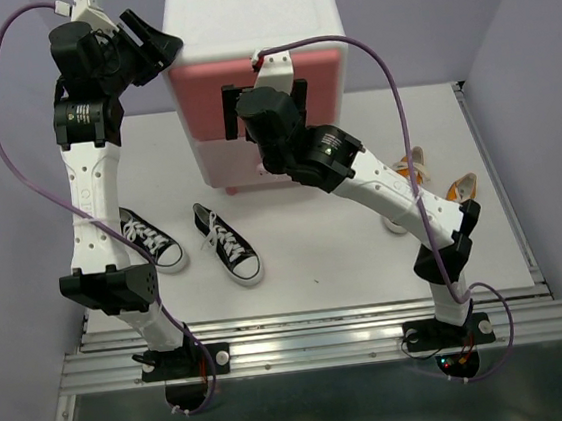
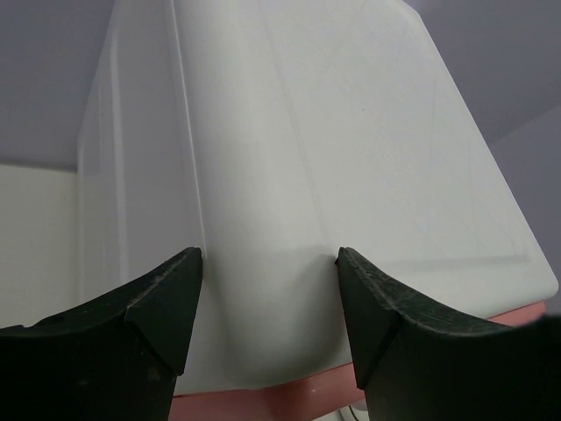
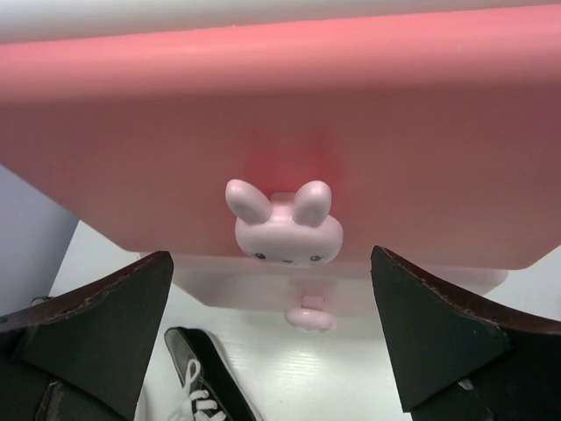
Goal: Place and organize the shoes in the shoe cabinet
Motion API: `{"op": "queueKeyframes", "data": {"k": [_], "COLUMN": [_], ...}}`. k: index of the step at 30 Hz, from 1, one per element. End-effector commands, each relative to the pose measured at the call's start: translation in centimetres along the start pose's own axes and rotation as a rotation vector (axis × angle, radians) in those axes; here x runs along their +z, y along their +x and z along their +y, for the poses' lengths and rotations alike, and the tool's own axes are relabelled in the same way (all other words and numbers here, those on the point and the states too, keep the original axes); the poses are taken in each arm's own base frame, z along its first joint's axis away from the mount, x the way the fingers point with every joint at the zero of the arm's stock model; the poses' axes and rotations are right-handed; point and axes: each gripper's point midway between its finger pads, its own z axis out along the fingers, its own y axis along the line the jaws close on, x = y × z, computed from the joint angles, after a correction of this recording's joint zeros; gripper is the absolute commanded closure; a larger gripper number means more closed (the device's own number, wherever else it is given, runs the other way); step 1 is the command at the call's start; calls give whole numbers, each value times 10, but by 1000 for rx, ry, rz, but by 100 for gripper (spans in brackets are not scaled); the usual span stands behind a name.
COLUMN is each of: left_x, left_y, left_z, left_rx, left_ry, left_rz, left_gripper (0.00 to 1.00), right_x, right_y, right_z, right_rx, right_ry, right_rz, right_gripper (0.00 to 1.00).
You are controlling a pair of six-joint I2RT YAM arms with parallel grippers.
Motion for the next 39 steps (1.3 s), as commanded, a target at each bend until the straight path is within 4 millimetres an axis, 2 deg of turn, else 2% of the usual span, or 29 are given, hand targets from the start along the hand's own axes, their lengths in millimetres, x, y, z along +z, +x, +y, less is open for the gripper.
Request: {"op": "queueKeyframes", "data": {"k": [1,5,9,18,30,39], "left_x": [3,2,3,2,6,7], "left_y": [36,35,38,38,39,39], "left_z": [15,15,15,15,18,19], "left_rx": [16,25,22,28,25,25], "left_ry": [-35,-32,-27,-27,-30,-34], "left_rz": [120,117,125,121,123,122], "left_gripper": [29,29,29,29,29,29], "right_x": [1,8,10,16,26,45], "right_y": [-33,-31,-35,-26,-8,-7], "right_z": [-5,-1,-7,-10,-1,-16], "right_rx": [92,78,87,84,65,98], "right_ry": [71,87,137,190,185,191], "right_rz": [-112,-130,-156,-160,-142,-132], "right_gripper": [0,0,0,0,0,0]}}
